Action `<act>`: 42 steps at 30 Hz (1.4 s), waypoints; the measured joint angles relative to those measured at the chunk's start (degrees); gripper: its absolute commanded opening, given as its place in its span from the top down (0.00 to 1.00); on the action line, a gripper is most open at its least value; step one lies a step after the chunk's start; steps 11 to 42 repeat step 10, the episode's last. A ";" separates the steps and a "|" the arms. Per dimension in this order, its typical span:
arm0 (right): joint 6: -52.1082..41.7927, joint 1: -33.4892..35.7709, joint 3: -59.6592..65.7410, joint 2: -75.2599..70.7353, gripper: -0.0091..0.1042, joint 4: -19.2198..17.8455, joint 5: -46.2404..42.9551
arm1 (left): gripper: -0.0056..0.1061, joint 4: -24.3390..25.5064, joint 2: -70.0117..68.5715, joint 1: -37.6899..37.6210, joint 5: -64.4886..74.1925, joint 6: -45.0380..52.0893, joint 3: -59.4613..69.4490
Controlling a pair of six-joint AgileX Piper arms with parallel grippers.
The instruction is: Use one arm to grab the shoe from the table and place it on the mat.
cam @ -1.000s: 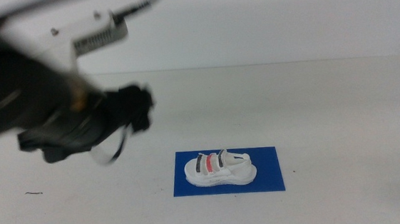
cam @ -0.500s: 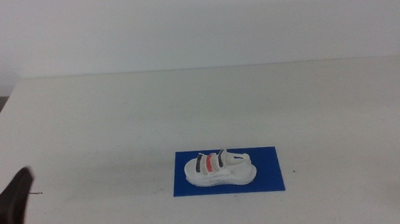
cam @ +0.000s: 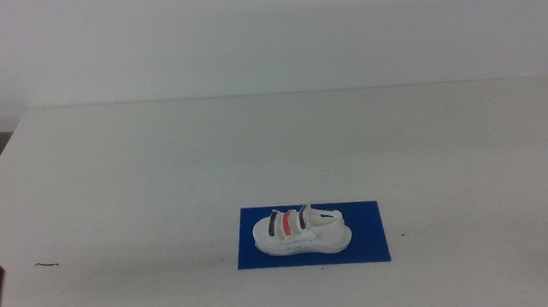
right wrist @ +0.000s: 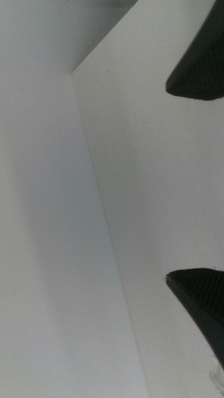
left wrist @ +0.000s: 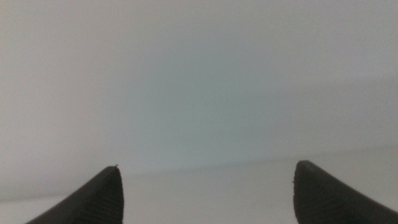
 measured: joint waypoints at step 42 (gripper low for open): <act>0.00 0.00 0.00 0.00 0.22 0.00 0.00 | 0.11 2.87 0.00 3.66 3.95 0.14 1.56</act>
